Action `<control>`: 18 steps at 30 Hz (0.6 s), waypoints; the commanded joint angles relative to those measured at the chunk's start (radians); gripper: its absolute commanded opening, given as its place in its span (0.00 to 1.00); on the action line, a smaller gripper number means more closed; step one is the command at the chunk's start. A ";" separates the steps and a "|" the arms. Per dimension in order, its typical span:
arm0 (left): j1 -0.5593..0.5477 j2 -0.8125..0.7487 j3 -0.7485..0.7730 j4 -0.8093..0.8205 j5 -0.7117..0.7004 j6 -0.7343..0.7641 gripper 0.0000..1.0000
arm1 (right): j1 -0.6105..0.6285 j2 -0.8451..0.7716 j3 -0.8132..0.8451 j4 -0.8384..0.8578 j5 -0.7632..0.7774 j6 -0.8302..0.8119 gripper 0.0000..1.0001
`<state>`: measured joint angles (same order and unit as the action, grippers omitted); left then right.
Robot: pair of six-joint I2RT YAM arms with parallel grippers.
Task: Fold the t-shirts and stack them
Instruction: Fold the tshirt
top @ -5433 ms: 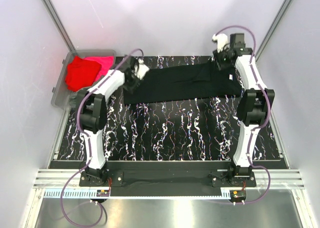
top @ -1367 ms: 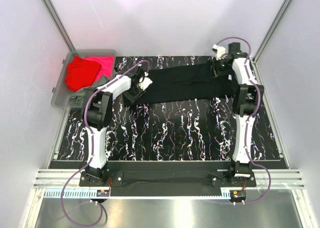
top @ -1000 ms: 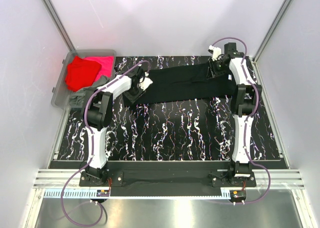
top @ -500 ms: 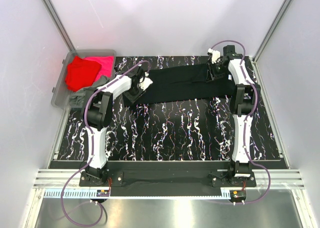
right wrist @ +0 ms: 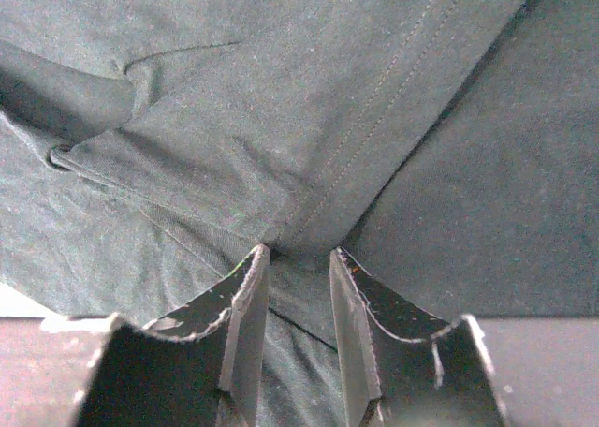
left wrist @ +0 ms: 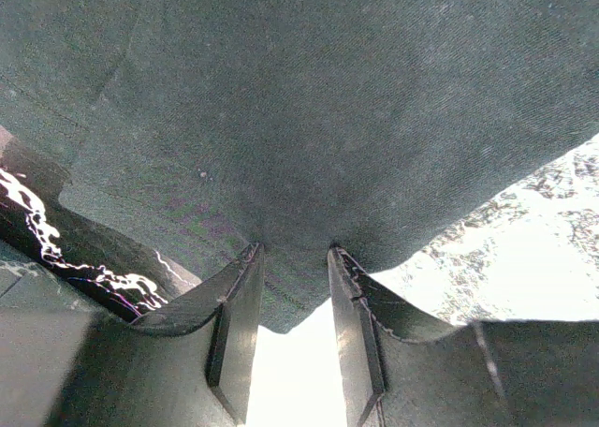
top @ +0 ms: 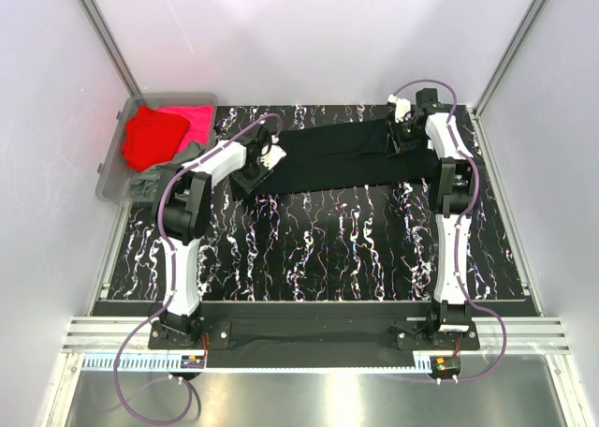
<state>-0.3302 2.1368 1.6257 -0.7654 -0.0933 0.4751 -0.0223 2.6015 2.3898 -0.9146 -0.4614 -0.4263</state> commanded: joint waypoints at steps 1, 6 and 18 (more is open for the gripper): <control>-0.013 0.002 -0.001 0.000 -0.014 0.013 0.39 | -0.002 0.017 0.052 0.005 -0.003 -0.006 0.39; -0.020 0.002 -0.001 0.000 -0.020 0.014 0.39 | 0.010 0.035 0.080 0.017 0.000 -0.005 0.21; -0.026 -0.009 -0.020 0.000 -0.026 0.017 0.39 | 0.057 0.015 0.147 0.040 -0.026 -0.008 0.02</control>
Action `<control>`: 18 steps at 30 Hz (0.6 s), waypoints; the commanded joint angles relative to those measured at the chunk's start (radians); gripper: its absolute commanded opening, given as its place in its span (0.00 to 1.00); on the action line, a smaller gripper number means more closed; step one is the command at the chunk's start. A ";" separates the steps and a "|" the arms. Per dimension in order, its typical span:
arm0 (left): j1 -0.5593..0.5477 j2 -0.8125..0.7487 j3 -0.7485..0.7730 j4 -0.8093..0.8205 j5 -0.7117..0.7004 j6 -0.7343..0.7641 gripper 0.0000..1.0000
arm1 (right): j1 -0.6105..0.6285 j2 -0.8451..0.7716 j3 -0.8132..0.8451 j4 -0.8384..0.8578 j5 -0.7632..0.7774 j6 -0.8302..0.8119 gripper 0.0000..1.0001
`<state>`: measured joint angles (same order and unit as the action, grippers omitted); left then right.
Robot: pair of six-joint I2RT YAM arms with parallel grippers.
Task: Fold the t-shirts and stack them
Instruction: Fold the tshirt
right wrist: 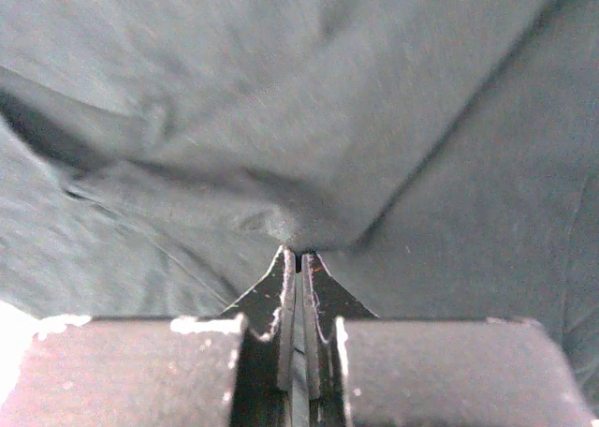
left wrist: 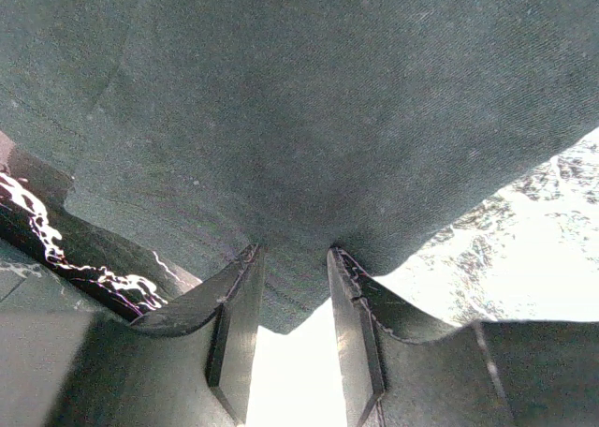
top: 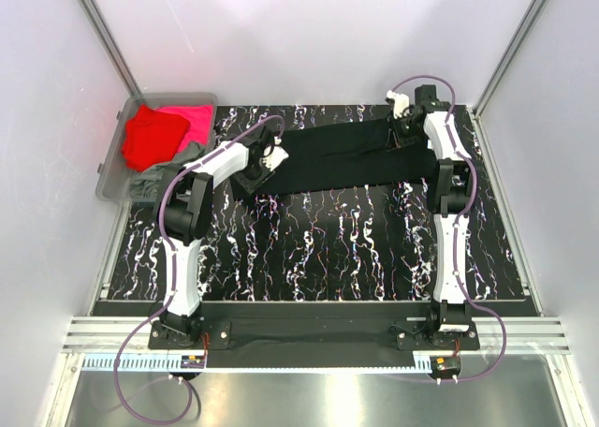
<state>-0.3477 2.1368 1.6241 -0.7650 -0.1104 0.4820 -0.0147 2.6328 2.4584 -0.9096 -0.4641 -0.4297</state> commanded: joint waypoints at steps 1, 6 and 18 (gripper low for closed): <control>-0.008 -0.012 -0.020 -0.002 -0.009 0.010 0.39 | 0.058 -0.014 0.092 0.038 -0.025 -0.006 0.02; -0.008 -0.028 -0.033 0.000 -0.009 0.015 0.39 | 0.113 0.068 0.258 0.051 -0.031 0.000 0.02; -0.013 -0.170 -0.024 -0.006 -0.012 0.056 0.47 | 0.164 0.015 0.289 0.207 0.072 0.109 0.61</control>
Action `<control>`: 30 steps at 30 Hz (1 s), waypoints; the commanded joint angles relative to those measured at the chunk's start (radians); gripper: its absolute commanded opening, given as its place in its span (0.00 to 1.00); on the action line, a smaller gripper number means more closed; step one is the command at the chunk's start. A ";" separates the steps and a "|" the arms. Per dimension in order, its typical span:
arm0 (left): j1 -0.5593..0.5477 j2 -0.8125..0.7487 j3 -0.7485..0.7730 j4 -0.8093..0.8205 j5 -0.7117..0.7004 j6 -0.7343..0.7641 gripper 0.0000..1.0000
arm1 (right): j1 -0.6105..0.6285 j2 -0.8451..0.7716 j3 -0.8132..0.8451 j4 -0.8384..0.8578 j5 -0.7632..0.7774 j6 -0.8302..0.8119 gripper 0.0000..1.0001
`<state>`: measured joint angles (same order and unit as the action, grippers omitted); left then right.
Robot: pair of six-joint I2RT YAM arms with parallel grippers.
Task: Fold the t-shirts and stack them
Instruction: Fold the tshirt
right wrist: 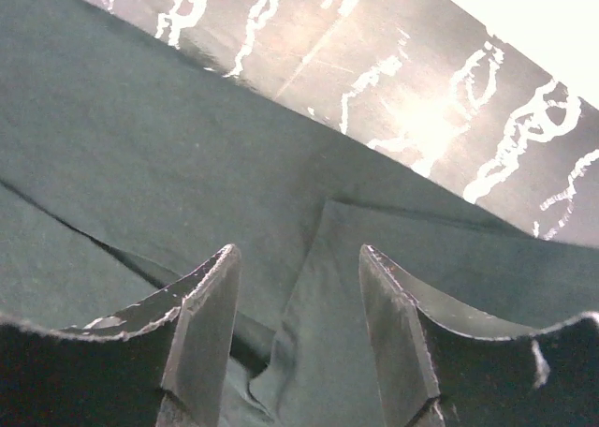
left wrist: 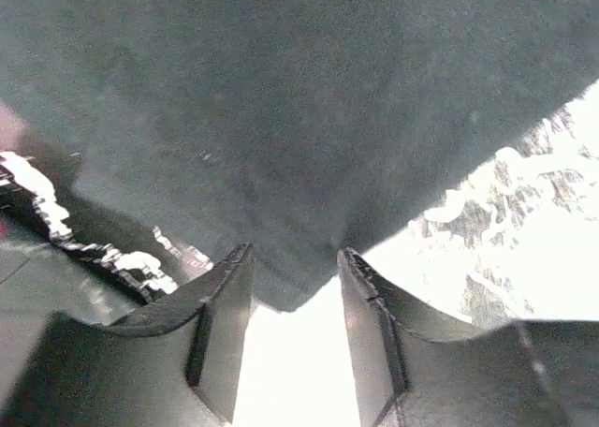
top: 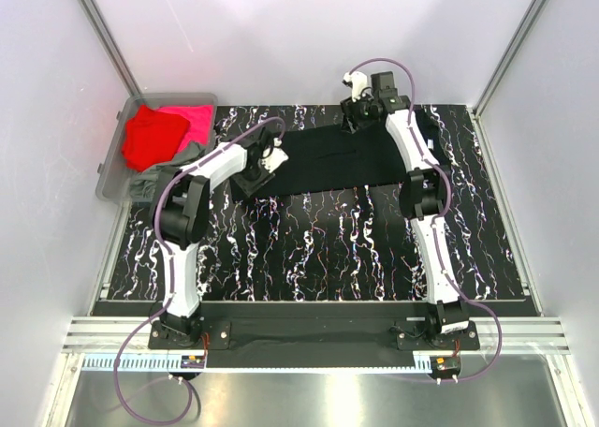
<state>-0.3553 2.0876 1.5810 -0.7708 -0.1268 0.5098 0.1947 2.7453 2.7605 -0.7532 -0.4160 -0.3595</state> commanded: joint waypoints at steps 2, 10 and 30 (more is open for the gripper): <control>-0.004 -0.152 0.014 -0.002 0.012 0.048 0.50 | -0.067 -0.151 -0.056 0.035 -0.009 0.076 0.61; 0.004 -0.245 -0.154 -0.004 0.038 0.240 0.46 | -0.095 -0.312 -0.254 0.008 -0.090 0.051 0.61; 0.053 -0.028 -0.049 0.007 0.087 0.231 0.40 | -0.095 -0.486 -0.541 0.008 -0.086 0.014 0.61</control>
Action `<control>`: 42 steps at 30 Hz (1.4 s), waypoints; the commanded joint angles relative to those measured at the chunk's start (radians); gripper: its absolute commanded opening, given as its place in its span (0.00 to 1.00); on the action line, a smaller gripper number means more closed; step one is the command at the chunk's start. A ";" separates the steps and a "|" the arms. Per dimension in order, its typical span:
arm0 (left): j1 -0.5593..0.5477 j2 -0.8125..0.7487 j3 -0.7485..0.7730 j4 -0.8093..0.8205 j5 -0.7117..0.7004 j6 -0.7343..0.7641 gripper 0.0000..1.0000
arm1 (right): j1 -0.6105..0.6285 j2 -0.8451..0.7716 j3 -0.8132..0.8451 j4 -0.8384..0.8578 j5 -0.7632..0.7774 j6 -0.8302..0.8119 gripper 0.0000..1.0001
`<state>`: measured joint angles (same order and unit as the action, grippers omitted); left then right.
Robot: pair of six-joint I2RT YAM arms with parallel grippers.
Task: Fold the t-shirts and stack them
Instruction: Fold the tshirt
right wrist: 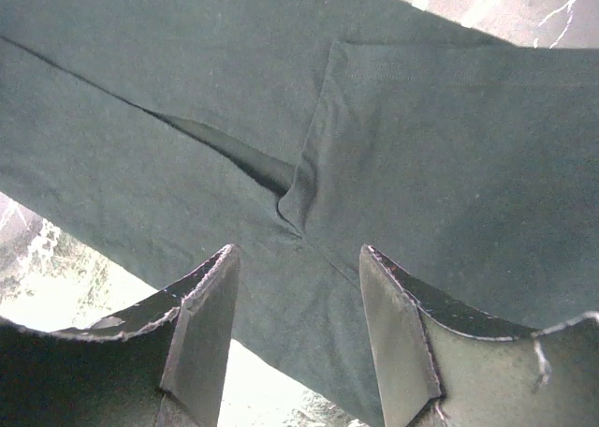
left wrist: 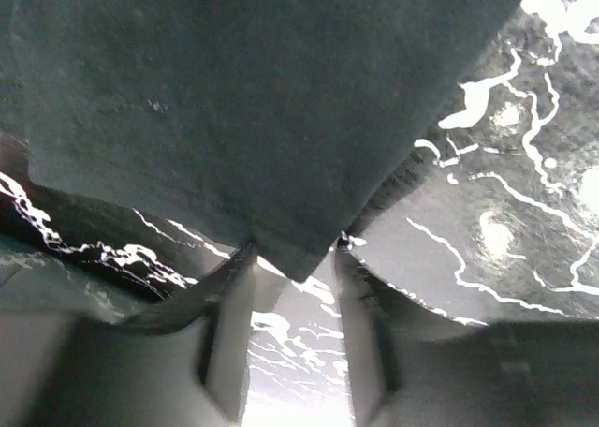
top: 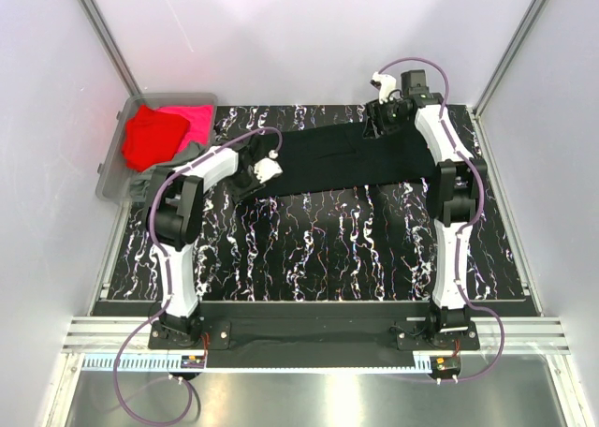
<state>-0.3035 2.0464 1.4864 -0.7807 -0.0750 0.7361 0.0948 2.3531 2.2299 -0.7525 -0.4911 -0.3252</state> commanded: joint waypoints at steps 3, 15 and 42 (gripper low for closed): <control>-0.002 0.032 0.049 0.015 0.024 0.003 0.16 | 0.003 -0.107 -0.038 0.007 0.000 -0.028 0.61; -0.083 -0.176 -0.159 -0.178 0.185 0.042 0.00 | 0.003 -0.256 -0.280 0.007 0.100 -0.038 0.60; -0.689 -0.106 0.121 -0.519 0.732 -0.072 0.00 | -0.004 -0.092 -0.368 0.062 0.198 0.186 0.60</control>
<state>-0.9874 1.9171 1.5631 -1.3041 0.5869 0.6968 0.0917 2.1883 1.7721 -0.7132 -0.2802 -0.1837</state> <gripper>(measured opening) 0.024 0.600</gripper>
